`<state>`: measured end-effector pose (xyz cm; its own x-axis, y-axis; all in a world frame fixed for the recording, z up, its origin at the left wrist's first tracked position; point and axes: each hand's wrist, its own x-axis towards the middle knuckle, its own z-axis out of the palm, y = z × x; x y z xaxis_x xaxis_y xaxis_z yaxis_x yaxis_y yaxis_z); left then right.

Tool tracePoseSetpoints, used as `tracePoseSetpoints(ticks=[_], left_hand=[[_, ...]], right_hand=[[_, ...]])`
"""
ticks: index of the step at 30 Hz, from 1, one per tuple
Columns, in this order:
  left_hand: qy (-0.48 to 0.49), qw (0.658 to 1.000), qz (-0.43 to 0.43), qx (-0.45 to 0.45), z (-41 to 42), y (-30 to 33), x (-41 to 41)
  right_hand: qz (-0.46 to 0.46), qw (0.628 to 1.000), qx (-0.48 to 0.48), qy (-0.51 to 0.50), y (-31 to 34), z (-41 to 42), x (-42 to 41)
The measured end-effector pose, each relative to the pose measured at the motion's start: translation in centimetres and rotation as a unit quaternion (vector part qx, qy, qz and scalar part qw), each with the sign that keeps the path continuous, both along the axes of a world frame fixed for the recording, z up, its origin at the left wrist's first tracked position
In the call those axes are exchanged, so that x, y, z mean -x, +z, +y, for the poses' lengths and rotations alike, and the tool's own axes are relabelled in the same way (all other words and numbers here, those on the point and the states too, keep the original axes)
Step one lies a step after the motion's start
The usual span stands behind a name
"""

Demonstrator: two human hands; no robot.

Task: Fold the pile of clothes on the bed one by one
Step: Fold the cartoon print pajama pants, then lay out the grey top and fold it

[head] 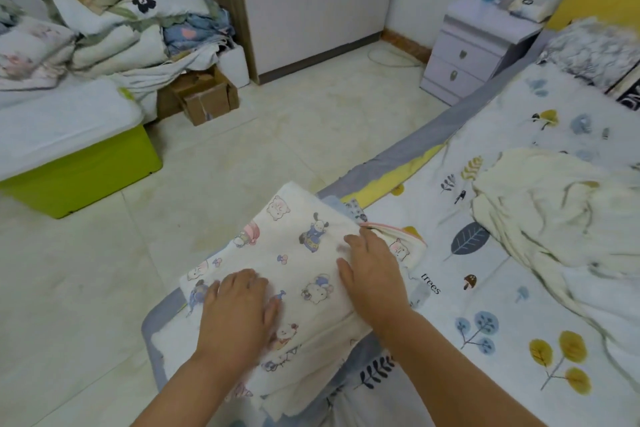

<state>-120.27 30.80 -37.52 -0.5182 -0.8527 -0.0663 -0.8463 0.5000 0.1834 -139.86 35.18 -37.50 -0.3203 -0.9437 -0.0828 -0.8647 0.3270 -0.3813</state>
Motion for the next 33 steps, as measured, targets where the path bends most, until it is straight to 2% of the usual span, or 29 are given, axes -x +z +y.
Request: tracePoseSetpoints(ticks=[3,6,10,13,16,20,25,33], left_hand=[[-0.035,0.999,0.006,-0.018,0.1,3.4,2.4],[-0.097,0.995,0.029,-0.016,0.6,5.8,5.0],[-0.172,0.985,-0.010,-0.006,2.5,8.8,8.2],[-0.227,0.974,-0.024,0.000,4.9,11.1,10.9],[-0.304,0.952,0.011,0.022,8.0,12.8,14.0],[-0.355,0.933,-0.054,-0.013,12.7,13.6,17.3],[-0.414,0.907,-0.081,-0.003,18.8,13.0,22.0],[-0.484,0.868,-0.097,-0.045,30.0,8.8,30.2]], right_hand=[[-0.002,0.999,0.016,0.029,2.9,2.2,0.8],[0.003,0.998,-0.043,0.052,5.6,4.7,1.7],[0.011,0.995,-0.087,0.043,8.7,9.0,3.6],[0.020,0.995,-0.097,0.001,10.7,13.2,5.7],[0.028,0.993,-0.104,-0.040,12.0,18.2,8.0],[0.033,0.987,-0.118,-0.108,12.8,25.2,10.7],[0.015,0.971,-0.139,-0.194,12.9,34.3,13.6],[-0.007,0.923,-0.197,-0.330,9.8,48.6,17.9]])
